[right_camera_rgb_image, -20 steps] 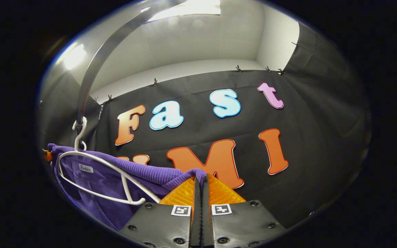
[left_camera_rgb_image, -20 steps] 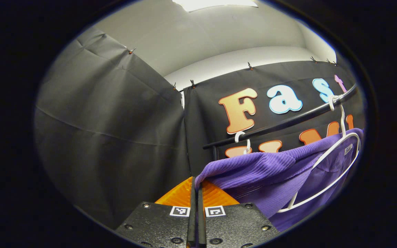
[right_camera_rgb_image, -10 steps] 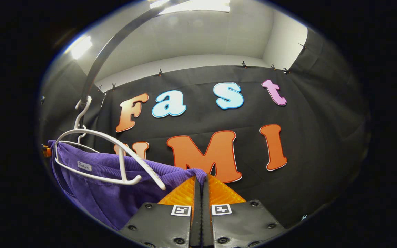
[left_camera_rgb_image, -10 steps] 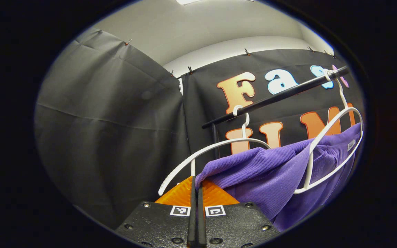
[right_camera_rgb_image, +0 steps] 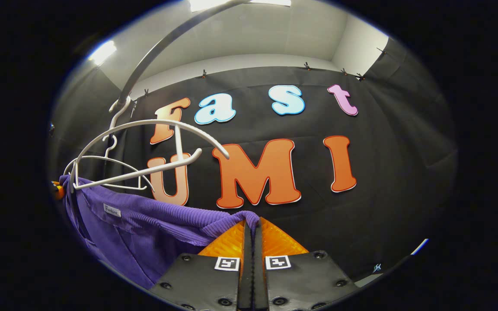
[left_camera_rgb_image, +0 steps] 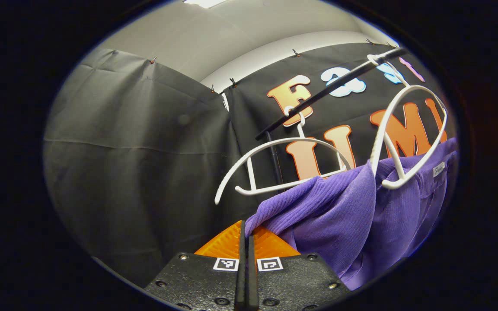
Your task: Grasp the clothes on the hanger with both hands and then place them into the laundry hamper below.
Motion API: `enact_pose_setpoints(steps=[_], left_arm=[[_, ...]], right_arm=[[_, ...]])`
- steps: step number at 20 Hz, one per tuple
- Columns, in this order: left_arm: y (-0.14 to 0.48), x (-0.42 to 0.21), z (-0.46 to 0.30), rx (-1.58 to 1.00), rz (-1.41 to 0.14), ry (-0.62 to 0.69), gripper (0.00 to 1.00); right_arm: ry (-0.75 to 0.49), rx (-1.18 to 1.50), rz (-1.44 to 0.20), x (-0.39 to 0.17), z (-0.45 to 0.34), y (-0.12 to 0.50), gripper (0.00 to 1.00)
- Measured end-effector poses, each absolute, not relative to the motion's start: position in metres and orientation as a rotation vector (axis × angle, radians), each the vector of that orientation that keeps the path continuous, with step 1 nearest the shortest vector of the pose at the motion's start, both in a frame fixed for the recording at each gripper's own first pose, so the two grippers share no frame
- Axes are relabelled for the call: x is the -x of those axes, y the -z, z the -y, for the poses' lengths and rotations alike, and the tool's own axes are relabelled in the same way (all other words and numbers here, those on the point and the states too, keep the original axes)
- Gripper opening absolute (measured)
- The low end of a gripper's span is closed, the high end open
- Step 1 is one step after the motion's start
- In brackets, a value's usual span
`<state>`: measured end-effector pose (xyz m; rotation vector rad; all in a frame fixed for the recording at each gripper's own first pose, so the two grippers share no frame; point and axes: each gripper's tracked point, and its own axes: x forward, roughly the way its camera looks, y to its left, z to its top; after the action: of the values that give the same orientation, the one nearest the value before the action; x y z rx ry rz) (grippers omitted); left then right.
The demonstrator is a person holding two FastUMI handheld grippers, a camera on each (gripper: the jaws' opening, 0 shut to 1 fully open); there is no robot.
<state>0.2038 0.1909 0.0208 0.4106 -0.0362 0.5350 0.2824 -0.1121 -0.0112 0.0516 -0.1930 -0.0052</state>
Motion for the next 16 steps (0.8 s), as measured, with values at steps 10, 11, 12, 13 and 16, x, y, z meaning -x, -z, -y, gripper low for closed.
enact_pose_setpoints(steps=[10,11,12,13,16], left_arm=[[0.046,-0.145,-0.191,-0.331,-0.112,-0.522,0.02],[0.051,-0.141,-0.187,-0.318,-0.123,-0.511,0.04],[0.058,-0.136,-0.183,-0.302,-0.137,-0.498,0.02],[0.065,-0.133,-0.176,-0.283,-0.154,-0.482,0.03],[0.094,-0.126,-0.152,-0.234,-0.211,-0.425,0.02]], right_arm=[[-0.093,0.015,0.122,-0.241,0.086,0.025,0.08],[-0.111,0.024,0.101,-0.239,0.078,0.027,0.08],[-0.133,0.028,0.081,-0.232,0.071,0.033,0.08],[-0.161,0.029,0.062,-0.225,0.062,0.039,0.08],[-0.247,0.056,-0.008,-0.207,0.033,0.061,0.08]])
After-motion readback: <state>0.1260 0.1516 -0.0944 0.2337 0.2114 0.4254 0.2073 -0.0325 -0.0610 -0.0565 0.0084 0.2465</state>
